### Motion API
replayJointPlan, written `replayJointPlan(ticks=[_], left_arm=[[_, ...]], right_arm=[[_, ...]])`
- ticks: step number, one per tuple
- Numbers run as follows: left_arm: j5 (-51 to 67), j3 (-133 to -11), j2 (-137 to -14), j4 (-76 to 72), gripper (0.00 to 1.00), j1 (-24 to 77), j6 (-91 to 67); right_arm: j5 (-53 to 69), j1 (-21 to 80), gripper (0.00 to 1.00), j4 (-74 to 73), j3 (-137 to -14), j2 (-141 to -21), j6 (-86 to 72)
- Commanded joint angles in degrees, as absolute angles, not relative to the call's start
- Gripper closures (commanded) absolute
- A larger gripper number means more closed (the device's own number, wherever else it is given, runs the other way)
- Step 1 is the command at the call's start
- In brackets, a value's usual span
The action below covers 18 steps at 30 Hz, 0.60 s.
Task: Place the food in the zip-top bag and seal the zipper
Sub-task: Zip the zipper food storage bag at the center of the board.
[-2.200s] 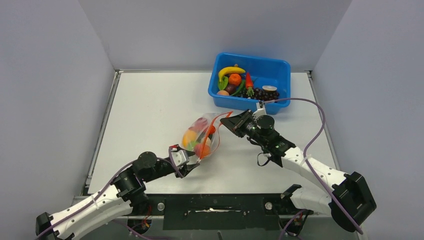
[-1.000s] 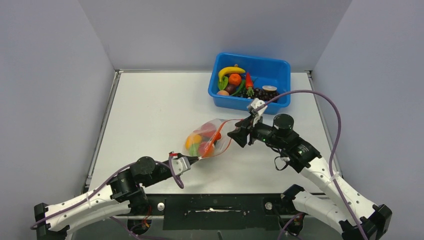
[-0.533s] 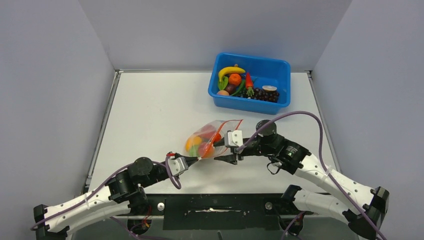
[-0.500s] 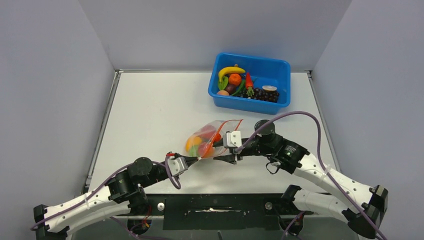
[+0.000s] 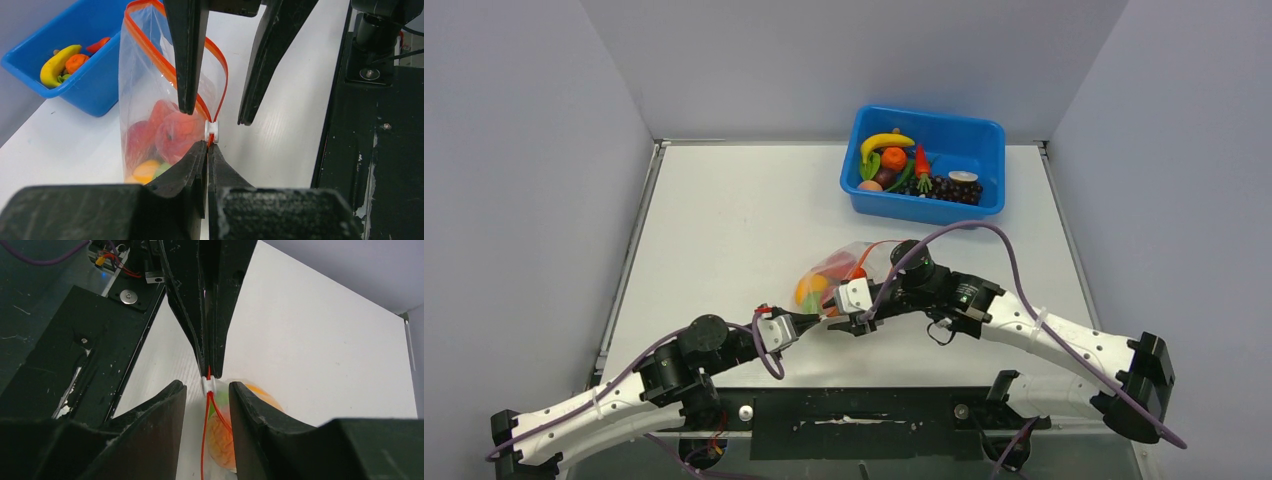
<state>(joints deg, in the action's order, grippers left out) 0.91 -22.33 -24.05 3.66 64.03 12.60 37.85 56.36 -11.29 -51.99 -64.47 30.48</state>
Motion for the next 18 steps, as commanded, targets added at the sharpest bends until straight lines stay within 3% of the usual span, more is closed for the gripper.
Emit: replayJointPlan(ticks=[1,14,18], left_arm=[[2.1,-23.2,-23.3,-0.4,1.00,64.2,12.1],[2.5,-23.1,-23.4,-0.3,1.00,64.2,12.1],[2.5,-23.2,-23.3,-0.1,1.00,64.2,12.2]], right_arm=[[37.9,58.0,0.62,-8.5,-55.2,-65.8,33.1],[35.5,59.6,0.70,-7.4,-54.6,-67.5,33.6],[33.9,59.7,0.88,-7.2,-54.2,-67.4,33.8]])
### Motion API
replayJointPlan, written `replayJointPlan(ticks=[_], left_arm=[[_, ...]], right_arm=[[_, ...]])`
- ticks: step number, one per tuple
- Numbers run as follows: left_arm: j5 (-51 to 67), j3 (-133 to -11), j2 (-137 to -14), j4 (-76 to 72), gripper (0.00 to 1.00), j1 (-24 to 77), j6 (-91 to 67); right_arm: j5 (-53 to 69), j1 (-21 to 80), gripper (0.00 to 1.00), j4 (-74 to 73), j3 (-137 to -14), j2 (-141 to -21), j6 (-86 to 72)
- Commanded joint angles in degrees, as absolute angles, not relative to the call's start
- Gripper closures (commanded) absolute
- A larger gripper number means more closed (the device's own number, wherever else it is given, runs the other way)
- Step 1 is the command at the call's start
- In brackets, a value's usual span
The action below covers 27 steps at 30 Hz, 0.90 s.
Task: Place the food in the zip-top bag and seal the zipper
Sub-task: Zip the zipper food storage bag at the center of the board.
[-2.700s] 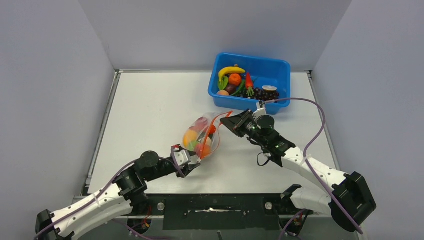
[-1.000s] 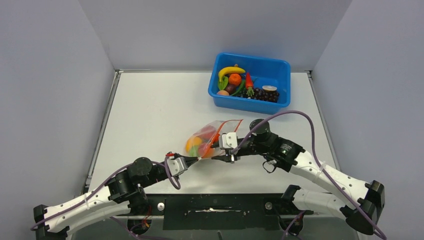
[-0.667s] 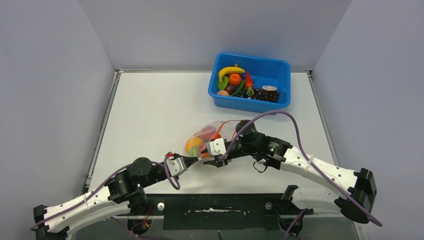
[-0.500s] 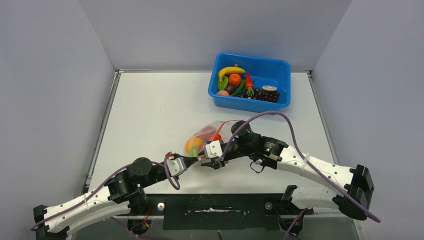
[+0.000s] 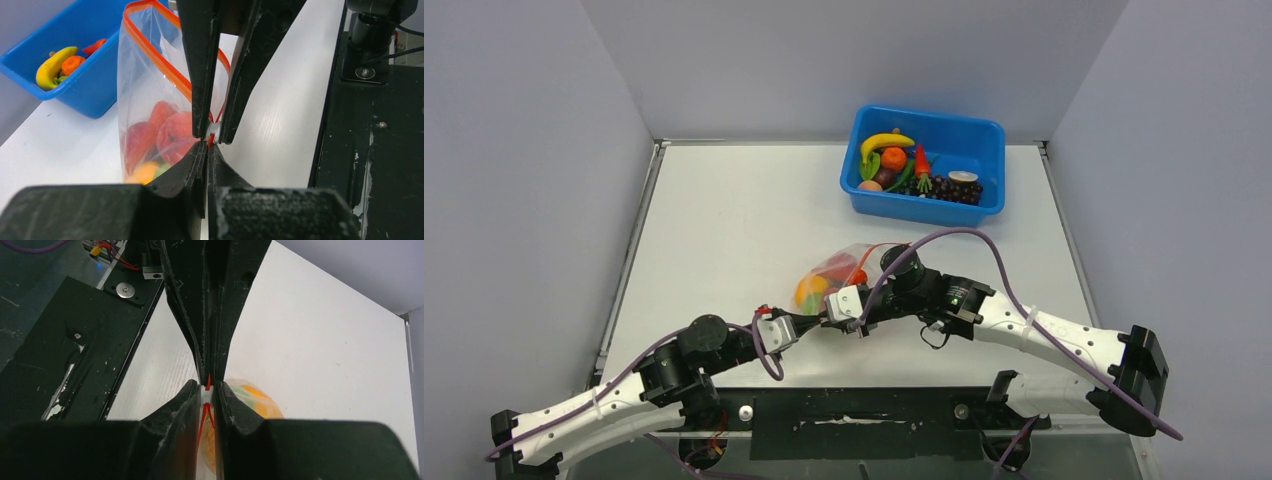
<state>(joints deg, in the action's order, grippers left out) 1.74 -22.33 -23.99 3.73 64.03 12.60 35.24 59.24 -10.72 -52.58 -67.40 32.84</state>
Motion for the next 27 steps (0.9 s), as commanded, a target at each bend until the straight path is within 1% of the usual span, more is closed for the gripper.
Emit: replayJointPlan(ticks=[1,3,5,17,27], left_arm=[[2.5,-23.2,-23.3,0.0,1.00,64.2,12.2],[2.4,-23.4,-23.2,0.3,1.00,64.2,12.2],[2.2,-23.6,-23.0,0.7,1.00,64.2,12.6],[0.8,-23.9,-19.3,2.1,1.00,64.2,12.6],[-1.1,-25.2,-17.4,5.9,1.00,64.2,12.8]], right_arm=[[33.5,59.7,0.92,-7.3,-54.0,-67.3,34.0],[32.5,59.8,0.98,-8.0,-54.0,-67.2,34.4],[31.2,59.7,1.00,-9.3,-54.2,-67.2,34.9],[24.6,59.5,1.00,-14.8,-54.4,-65.5,37.3],[22.2,57.2,1.00,-18.2,-54.7,-62.8,37.3]])
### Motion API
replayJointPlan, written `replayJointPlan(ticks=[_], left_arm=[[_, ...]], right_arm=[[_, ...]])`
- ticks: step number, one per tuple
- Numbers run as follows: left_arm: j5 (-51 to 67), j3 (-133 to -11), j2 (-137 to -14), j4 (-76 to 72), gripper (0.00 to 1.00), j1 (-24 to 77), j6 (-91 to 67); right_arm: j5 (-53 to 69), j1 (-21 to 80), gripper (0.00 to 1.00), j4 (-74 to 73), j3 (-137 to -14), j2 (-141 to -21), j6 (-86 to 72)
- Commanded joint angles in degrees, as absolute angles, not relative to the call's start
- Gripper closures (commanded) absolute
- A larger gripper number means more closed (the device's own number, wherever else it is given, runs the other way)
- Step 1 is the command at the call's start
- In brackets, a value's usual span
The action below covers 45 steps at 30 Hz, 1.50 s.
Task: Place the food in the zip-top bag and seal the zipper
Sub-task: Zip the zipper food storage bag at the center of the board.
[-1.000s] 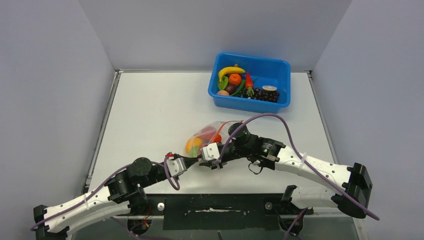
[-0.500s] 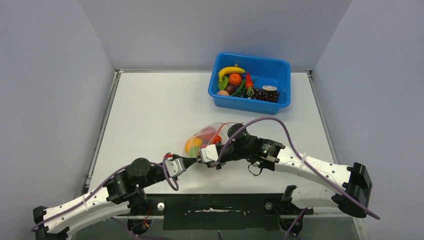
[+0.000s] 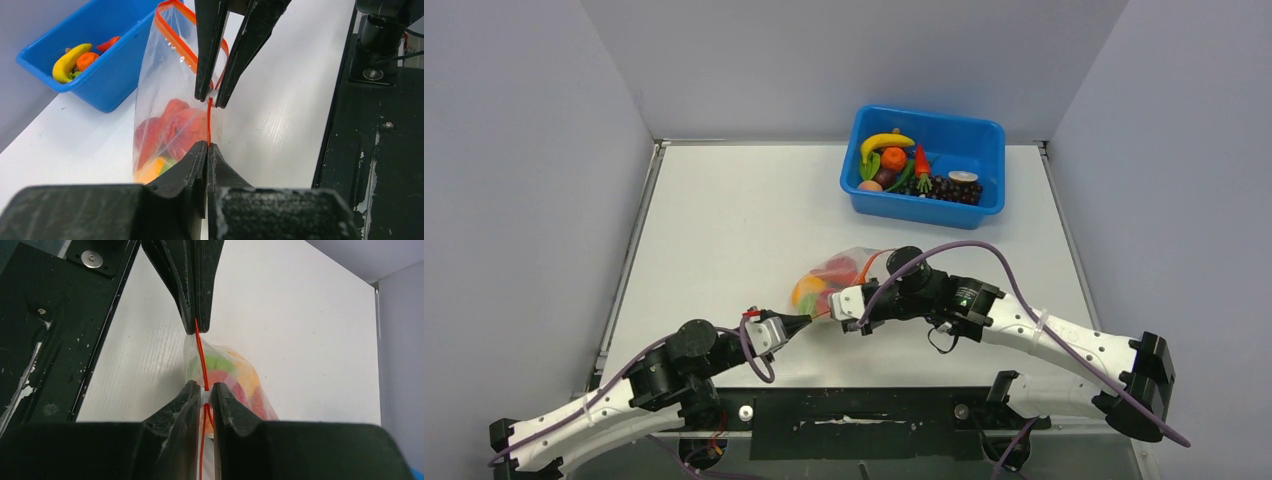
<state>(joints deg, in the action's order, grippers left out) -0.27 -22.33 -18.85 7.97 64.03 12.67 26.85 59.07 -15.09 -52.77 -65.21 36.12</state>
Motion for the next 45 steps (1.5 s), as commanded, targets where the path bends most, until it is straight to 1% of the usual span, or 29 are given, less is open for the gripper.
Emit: replayJointPlan(ticks=[1,9,14,22,24,26,27,29,30,39,45], left_arm=[[-1.1,-25.2,-17.4,6.0,1.00,64.2,12.8],[-1.3,-26.0,-17.5,7.0,1.00,64.2,12.9],[-1.4,-25.2,-18.9,3.9,1.00,64.2,12.8],[0.2,-25.4,-28.8,-3.3,0.77,64.2,13.2],[0.4,-25.7,-31.1,-4.4,0.76,64.2,13.6],[0.2,-25.9,-32.5,-5.6,0.77,64.1,13.8],[0.2,-26.0,-32.9,-6.2,0.81,64.1,13.9],[-0.1,-26.1,-33.0,-6.9,0.96,64.1,13.7],[-0.6,-26.1,-32.6,-7.1,1.00,64.1,13.6],[-3.9,-26.7,-23.9,0.3,1.00,64.1,12.7],[-6.0,-28.2,-19.5,5.9,1.00,64.1,13.0]], right_arm=[[22.0,57.0,1.00,-18.4,-54.7,-62.5,37.4],[21.4,55.3,1.00,-19.7,-54.6,-60.6,37.4],[25.8,55.4,1.00,-17.5,-54.8,-61.4,35.9],[28.0,55.4,1.00,-14.3,-54.6,-62.1,34.4],[28.4,55.4,1.00,-14.3,-54.7,-62.1,34.2],[28.7,55.4,1.00,-14.5,-54.7,-62.0,34.0],[28.7,55.4,1.00,-14.4,-54.6,-61.8,34.0],[28.3,55.3,1.00,-14.4,-54.1,-61.4,33.8],[28.1,55.3,1.00,-14.5,-53.9,-61.2,33.7],[19.4,54.8,1.00,-20.5,-54.4,-60.0,34.7],[17.4,52.9,1.00,-22.5,-54.6,-58.6,33.8]])
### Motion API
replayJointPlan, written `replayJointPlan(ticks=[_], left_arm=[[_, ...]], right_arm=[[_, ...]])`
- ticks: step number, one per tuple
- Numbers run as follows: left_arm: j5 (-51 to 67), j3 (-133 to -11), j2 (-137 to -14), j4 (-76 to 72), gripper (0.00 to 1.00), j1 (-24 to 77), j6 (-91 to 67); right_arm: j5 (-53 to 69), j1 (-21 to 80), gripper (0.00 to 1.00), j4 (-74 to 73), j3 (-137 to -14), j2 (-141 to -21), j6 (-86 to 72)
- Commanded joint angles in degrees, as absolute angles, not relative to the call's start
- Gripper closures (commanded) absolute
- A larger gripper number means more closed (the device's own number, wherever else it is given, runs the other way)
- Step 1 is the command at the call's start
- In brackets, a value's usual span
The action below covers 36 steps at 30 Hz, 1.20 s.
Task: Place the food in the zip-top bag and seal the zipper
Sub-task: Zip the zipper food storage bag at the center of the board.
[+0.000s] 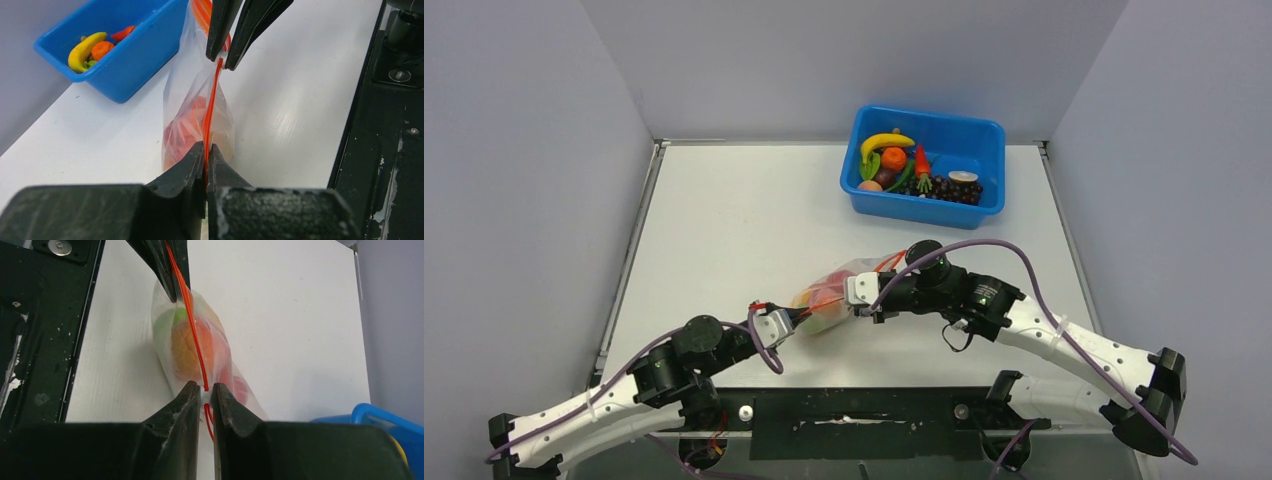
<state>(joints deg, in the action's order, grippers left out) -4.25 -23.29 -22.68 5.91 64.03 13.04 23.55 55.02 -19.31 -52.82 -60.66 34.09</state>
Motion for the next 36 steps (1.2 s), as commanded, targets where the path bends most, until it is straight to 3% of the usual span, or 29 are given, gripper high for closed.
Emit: replayJointPlan(ticks=[1,36], left_arm=[[-6.4,-28.4,-18.9,6.7,1.00,64.1,13.0],[-8.8,-28.1,-10.9,13.7,1.00,64.2,13.9]], right_arm=[[17.1,52.6,1.00,-22.7,-54.6,-58.4,33.7],[-1.8,45.1,1.00,-38.0,-59.7,-55.8,32.6]])
